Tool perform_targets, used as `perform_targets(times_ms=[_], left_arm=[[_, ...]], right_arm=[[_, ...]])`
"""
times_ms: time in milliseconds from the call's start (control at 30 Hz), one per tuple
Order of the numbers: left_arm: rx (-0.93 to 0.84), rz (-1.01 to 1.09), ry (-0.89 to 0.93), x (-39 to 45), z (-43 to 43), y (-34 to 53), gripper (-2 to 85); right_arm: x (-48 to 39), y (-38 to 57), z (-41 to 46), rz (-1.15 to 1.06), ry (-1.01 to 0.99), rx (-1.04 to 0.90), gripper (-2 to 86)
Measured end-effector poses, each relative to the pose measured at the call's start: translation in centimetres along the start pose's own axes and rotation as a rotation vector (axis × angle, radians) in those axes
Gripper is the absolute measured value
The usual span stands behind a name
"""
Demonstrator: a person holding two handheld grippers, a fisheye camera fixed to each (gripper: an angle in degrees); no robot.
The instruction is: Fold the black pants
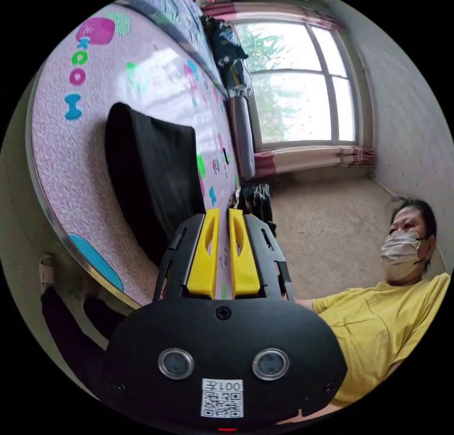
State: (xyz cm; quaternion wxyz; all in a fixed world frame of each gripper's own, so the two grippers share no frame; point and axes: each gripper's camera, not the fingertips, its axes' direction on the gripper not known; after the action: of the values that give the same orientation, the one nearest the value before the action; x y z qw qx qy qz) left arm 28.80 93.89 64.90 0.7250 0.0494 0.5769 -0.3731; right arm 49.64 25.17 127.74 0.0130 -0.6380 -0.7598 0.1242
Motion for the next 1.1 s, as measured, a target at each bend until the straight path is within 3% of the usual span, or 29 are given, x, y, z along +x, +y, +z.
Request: perform_targets(times_ms=[267,400,500,700,1100], left_arm=[[0.066,-0.001,-0.122,0.7,-2.4,-4.6,0.6],[-0.154,-0.066,-0.453,-1.0,1.0,-5.0,-1.1],[-0.252,-0.053,-0.548,-1.8,3.3,-4.6,-0.2],[-0.296,-0.115,-0.430,-3.2,4.5,-5.1,8.6],[-0.252,-0.160,-0.148,-4.0,5.4,-7.3,10.4]], right_arm=[[1.4,-3.3,0.4,0.032,0.039,-0.099,11.1],[5.5,-2.4,3.8,0.154,0.048,-0.290,12.1],[8.5,-1.8,5.9,0.238,0.032,-0.403,13.0],[11.4,-3.2,6.8,0.305,-0.007,-0.483,14.4],[14.0,-6.3,9.1,0.363,-0.188,-0.556,14.4]])
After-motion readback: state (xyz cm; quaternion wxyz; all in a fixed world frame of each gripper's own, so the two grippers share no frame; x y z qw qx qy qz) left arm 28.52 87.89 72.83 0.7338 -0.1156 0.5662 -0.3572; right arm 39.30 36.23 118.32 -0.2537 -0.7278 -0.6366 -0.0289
